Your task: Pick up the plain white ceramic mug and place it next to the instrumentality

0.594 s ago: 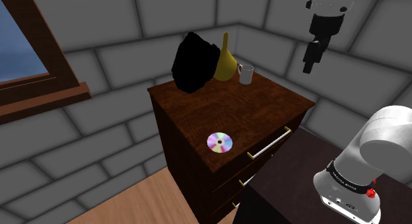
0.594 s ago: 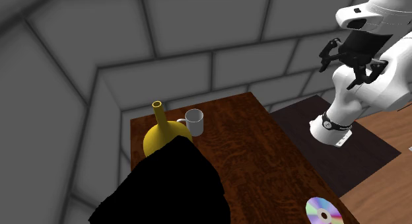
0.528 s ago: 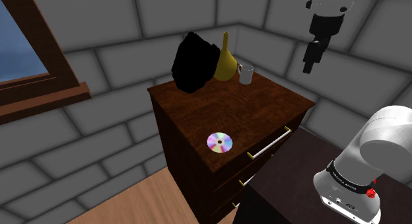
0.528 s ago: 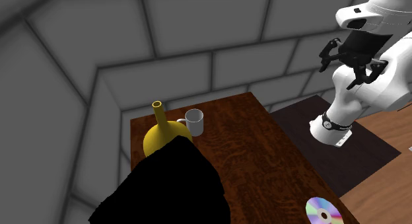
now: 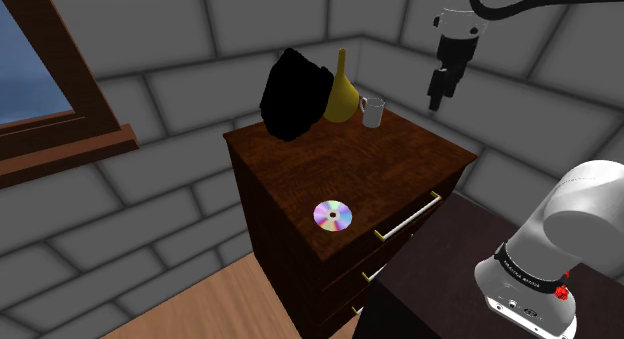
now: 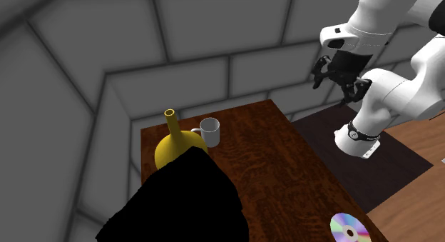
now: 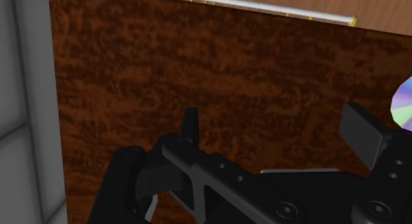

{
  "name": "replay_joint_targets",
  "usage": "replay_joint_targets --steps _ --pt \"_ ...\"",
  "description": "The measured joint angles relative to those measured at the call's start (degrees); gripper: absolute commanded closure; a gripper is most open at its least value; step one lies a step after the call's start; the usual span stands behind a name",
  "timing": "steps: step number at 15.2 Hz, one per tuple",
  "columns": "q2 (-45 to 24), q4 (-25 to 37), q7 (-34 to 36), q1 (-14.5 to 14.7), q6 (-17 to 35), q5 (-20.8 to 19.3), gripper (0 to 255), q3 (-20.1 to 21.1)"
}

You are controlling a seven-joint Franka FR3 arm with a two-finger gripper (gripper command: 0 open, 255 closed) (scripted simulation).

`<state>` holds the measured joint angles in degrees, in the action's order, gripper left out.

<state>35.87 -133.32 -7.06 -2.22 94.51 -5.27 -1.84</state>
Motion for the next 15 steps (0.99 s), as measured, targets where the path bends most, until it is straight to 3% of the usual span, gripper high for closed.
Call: replay_joint_targets --steps 7,15 --pt "-12.4 3.7 -3.4 -1.0 10.3 -0.4 0 -3.9" --pt "-29.2 13.6 -8.0 -1.9 18.6 2.0 0 -7.3"
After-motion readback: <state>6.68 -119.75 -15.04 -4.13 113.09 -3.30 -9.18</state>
